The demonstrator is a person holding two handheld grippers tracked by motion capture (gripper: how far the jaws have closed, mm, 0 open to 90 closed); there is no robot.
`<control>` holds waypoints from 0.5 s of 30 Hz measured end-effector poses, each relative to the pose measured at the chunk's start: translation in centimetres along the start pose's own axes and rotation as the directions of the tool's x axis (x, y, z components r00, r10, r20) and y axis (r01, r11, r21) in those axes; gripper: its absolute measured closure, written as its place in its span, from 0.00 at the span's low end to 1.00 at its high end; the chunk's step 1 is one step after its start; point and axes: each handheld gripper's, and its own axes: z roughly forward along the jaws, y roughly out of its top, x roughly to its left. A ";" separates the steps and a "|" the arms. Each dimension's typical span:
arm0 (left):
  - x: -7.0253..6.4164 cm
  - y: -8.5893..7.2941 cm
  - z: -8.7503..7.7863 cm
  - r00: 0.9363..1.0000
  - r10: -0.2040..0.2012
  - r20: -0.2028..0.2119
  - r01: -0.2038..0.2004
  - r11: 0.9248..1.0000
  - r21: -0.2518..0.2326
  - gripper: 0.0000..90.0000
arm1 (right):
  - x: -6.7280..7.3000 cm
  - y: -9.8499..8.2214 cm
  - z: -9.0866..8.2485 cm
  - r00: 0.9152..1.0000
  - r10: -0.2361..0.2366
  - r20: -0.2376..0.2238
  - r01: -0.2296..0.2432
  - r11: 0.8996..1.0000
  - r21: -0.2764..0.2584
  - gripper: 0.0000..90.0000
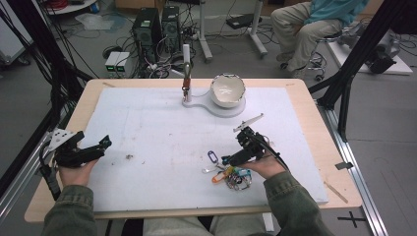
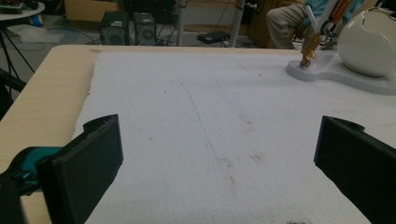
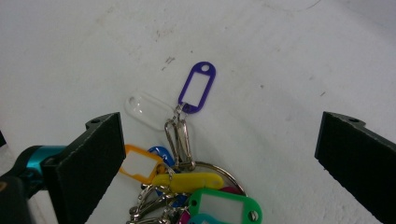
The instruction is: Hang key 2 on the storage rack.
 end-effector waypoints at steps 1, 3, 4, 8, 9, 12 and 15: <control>0.0 0.0 0.0 1.000 -0.001 0.000 0.001 1.000 -0.001 0.02 | 0.0 -0.1 0.1 1.000 -0.001 0.001 0.001 1.000 0.003 0.01; 0.0 0.0 0.0 1.000 0.000 0.000 0.000 1.000 0.000 0.02 | 0.1 -0.3 0.1 1.000 -0.001 -0.004 0.001 1.000 0.009 0.01; 0.0 0.0 0.0 1.000 0.000 0.000 0.000 1.000 0.000 0.02 | 0.2 -0.4 0.2 1.000 -0.002 -0.006 0.003 1.000 0.010 0.01; 0.0 0.0 0.0 1.000 0.004 0.000 -0.004 1.000 0.001 0.02 | 0.3 -0.8 0.3 1.000 -0.013 -0.016 0.013 1.000 0.014 0.01; 0.0 0.0 0.0 1.000 0.003 0.000 -0.003 1.000 0.001 0.02 | 0.4 -0.9 0.3 1.000 -0.015 -0.017 0.015 1.000 0.017 0.01; 0.0 0.0 0.0 1.000 0.003 0.000 -0.003 1.000 0.002 0.02 | 0.5 -1.2 0.4 0.999 -0.021 -0.029 0.021 1.000 0.019 0.01; 0.0 0.0 0.0 1.000 0.003 0.000 -0.003 1.000 0.002 0.02 | 0.6 -1.6 0.7 0.999 -0.024 -0.036 0.025 0.999 0.024 0.01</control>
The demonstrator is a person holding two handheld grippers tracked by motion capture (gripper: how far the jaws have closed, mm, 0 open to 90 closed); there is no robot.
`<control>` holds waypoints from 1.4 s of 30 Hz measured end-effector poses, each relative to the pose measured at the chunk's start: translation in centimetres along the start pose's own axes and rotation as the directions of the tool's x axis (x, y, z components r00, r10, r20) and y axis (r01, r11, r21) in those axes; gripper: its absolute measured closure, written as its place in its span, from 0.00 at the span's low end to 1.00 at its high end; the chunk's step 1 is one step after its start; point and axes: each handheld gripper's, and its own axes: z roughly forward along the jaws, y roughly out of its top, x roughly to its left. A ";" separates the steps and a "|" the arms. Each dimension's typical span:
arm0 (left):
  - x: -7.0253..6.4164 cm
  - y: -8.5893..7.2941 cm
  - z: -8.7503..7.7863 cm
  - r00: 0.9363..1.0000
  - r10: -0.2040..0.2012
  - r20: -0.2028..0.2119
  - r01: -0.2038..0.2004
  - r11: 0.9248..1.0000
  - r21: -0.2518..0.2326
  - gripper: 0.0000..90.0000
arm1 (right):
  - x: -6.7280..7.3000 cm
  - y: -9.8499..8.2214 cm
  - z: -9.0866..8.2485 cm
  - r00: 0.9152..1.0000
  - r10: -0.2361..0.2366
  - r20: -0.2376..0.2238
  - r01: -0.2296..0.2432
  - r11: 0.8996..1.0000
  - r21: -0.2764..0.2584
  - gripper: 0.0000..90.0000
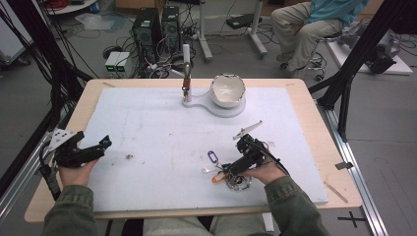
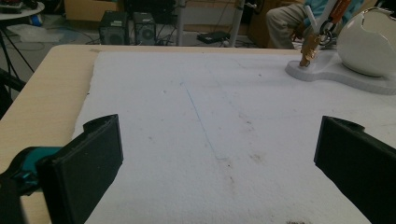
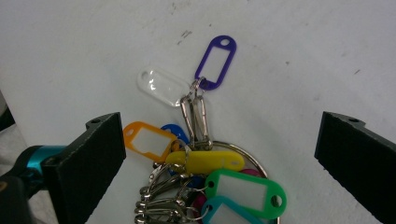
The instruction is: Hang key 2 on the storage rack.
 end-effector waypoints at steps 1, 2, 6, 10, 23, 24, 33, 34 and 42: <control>0.0 0.0 0.0 1.000 0.000 0.000 0.000 1.000 0.000 0.02 | 0.1 -0.1 0.0 1.000 0.000 -0.004 0.000 1.000 0.007 0.01; 0.0 0.0 0.0 1.000 0.000 0.000 0.000 1.000 0.000 0.02 | 0.1 -0.2 0.1 1.000 -0.006 -0.004 0.006 1.000 0.007 0.01; 0.0 0.0 0.0 1.000 -0.001 0.000 0.001 1.000 0.000 0.02 | 0.1 -0.6 0.2 1.000 -0.015 -0.013 0.015 1.000 0.013 0.04; 0.0 0.0 0.0 1.000 -0.001 -0.001 0.001 1.000 0.000 0.02 | 0.2 -0.8 0.4 0.999 -0.026 -0.019 0.026 0.999 0.019 0.05; 0.0 0.0 0.0 1.000 -0.003 0.001 0.003 1.000 0.001 0.02 | 0.5 -1.5 1.0 0.996 -0.083 -0.024 0.083 0.996 0.038 0.27; 0.0 0.0 0.0 1.000 -0.003 0.001 0.003 1.000 0.001 0.02 | 0.6 -1.5 1.0 0.996 -0.089 -0.023 0.090 0.995 0.036 0.29; 0.0 0.0 0.0 1.000 -0.004 0.000 0.004 1.000 -0.001 0.02 | 1.1 -1.8 1.3 0.990 -0.142 -0.023 0.143 0.988 0.051 0.47; 0.0 0.0 0.0 1.000 -0.003 0.000 0.003 1.000 -0.001 0.02 | 1.2 -1.8 1.3 0.989 -0.147 -0.027 0.148 0.988 0.047 0.50; 0.0 0.0 0.0 1.000 -0.003 0.000 0.003 1.000 -0.001 0.02 | 1.2 -1.9 0.8 0.988 -0.153 -0.032 0.154 0.988 0.022 0.64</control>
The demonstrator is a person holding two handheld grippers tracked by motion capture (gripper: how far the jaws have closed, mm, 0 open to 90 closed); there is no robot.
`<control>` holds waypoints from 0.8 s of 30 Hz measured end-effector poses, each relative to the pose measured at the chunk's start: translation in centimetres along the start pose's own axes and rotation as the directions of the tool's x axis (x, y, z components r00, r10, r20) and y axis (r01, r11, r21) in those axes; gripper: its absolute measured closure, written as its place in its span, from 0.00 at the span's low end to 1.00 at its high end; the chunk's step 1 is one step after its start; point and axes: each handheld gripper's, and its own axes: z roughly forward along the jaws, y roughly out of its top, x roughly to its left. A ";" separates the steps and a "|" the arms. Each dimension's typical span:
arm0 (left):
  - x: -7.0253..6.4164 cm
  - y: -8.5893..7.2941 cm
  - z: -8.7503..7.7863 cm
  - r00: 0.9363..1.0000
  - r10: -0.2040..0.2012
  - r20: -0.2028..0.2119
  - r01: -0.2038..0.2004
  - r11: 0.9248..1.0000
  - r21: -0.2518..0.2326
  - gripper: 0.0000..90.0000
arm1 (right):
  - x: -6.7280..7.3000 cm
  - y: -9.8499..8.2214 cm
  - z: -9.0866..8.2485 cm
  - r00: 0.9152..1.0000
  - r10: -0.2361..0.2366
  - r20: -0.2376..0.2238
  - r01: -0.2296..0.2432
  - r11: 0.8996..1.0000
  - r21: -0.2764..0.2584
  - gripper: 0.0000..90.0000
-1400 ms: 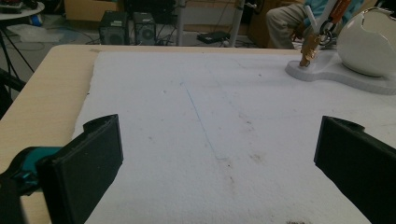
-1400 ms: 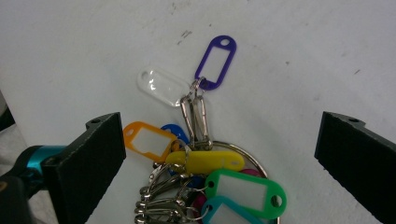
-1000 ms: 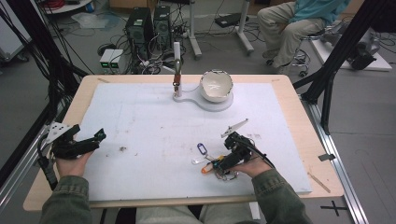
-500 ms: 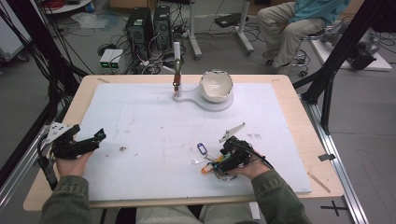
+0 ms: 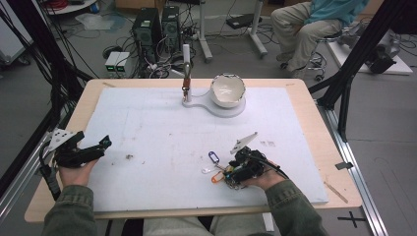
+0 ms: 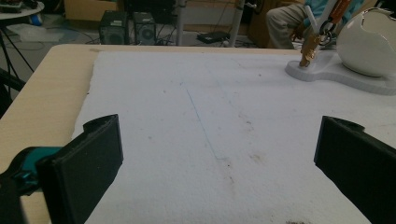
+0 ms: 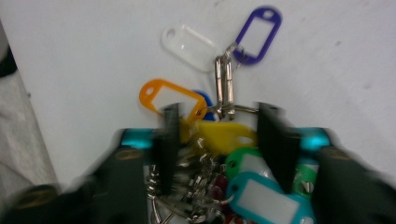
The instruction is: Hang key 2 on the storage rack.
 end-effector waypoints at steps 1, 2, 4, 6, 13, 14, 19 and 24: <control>0.0 0.0 0.0 1.000 0.000 0.000 0.000 1.000 -0.001 0.02 | -0.1 0.0 -0.2 1.000 0.014 -0.004 -0.014 1.000 -0.006 0.64; 0.0 0.0 0.0 1.000 0.000 0.000 0.000 1.000 0.000 0.02 | -0.2 0.0 -0.2 1.000 0.011 0.000 -0.011 1.000 -0.004 0.65; 0.0 0.0 0.0 1.000 0.000 0.000 0.000 1.000 0.000 0.02 | -0.2 -0.1 -0.1 1.000 0.012 0.006 -0.012 1.000 0.002 0.65; 0.0 0.0 0.0 1.000 0.000 0.000 0.000 1.000 -0.001 0.02 | -0.1 -0.1 -0.1 1.000 0.012 0.000 -0.012 1.000 0.006 0.66; 0.0 0.0 0.0 1.000 -0.002 -0.001 0.002 1.000 -0.002 0.02 | -0.3 -0.2 -0.1 1.000 0.023 -0.018 -0.023 1.000 0.012 0.67; 0.0 0.0 0.0 1.000 -0.002 -0.001 0.002 1.000 0.000 0.02 | -0.3 -0.2 -0.1 0.999 0.036 -0.018 -0.036 0.999 0.010 0.67; 0.0 0.0 0.0 1.000 -0.002 0.000 0.002 1.000 -0.001 0.02 | -0.5 -0.3 -0.3 0.998 0.056 -0.012 -0.056 0.998 -0.004 0.68; 0.0 0.0 0.0 1.000 -0.001 0.001 0.001 1.000 0.000 0.02 | -0.7 -0.4 -0.4 0.998 0.068 -0.018 -0.068 0.998 -0.009 0.68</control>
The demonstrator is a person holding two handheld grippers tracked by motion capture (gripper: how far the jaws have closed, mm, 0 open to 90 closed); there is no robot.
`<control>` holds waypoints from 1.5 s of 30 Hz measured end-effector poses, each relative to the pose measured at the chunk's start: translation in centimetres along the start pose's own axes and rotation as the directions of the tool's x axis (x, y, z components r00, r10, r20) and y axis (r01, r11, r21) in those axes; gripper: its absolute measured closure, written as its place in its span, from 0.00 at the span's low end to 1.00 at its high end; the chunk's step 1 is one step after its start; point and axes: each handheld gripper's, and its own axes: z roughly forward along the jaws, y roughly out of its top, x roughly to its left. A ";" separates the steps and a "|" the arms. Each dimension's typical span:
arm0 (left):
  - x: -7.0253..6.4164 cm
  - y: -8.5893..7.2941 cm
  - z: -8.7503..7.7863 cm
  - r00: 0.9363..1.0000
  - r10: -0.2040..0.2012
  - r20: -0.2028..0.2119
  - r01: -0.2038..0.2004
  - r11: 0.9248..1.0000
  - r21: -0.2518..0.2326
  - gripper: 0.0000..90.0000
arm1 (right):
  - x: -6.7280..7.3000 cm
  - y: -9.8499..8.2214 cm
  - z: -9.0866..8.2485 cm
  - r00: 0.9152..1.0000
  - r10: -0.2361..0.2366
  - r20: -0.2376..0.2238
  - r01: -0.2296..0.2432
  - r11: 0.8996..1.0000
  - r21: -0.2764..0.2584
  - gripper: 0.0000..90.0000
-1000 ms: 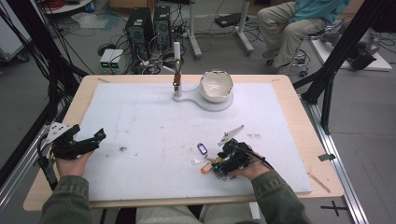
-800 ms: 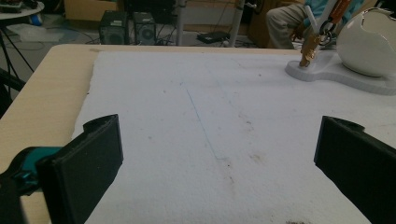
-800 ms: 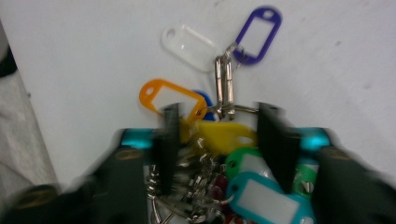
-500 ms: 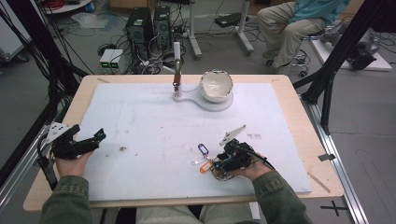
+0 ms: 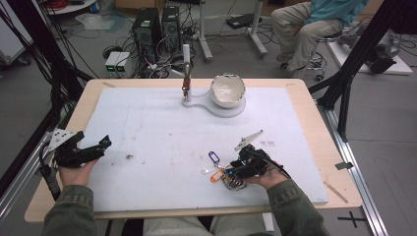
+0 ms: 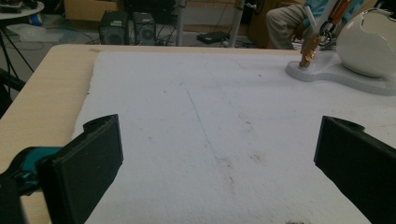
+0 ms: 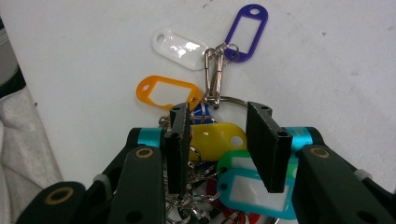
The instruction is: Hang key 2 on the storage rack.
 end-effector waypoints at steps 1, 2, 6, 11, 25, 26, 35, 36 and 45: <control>0.0 0.0 0.0 1.000 0.000 0.000 0.000 1.000 0.000 0.02 | 0.0 0.0 0.0 1.000 0.001 0.001 -0.001 1.000 0.000 0.68; 0.0 0.0 0.0 1.000 0.000 0.000 0.000 1.000 0.000 0.02 | 0.0 0.0 -0.1 1.000 0.001 0.005 -0.001 1.000 -0.002 0.68; 0.0 0.0 0.0 1.000 0.001 0.000 -0.001 1.000 0.000 0.02 | -0.1 0.0 -0.4 1.000 0.006 0.010 -0.006 1.000 -0.022 0.68; 0.0 0.0 0.0 1.000 0.000 0.000 0.000 1.000 0.000 0.02 | -0.1 0.1 -1.1 1.000 0.024 0.018 -0.023 0.999 -0.043 0.68; 0.0 0.0 0.0 1.000 -0.001 0.001 0.001 1.000 0.002 0.02 | -0.2 1.6 -3.3 0.999 0.039 0.030 -0.035 0.993 -0.115 0.68; 0.0 0.0 0.0 1.000 0.000 0.001 0.000 1.000 0.002 0.02 | -0.2 1.7 -3.4 0.999 0.042 0.029 -0.038 0.992 -0.119 0.68; 0.0 0.0 0.1 1.000 -0.004 -0.001 0.004 1.000 -0.001 0.02 | -0.6 2.8 -5.2 0.998 0.059 0.039 -0.051 0.984 -0.172 0.68; 0.0 0.0 0.1 1.000 -0.004 -0.001 0.004 1.000 0.000 0.02 | -0.6 2.9 -5.3 0.997 0.062 0.037 -0.054 0.983 -0.178 0.68; 0.0 0.0 0.1 1.000 -0.004 -0.001 0.004 1.000 -0.001 0.02 | -1.0 3.5 -6.5 0.994 0.100 0.040 -0.089 0.971 -0.222 0.68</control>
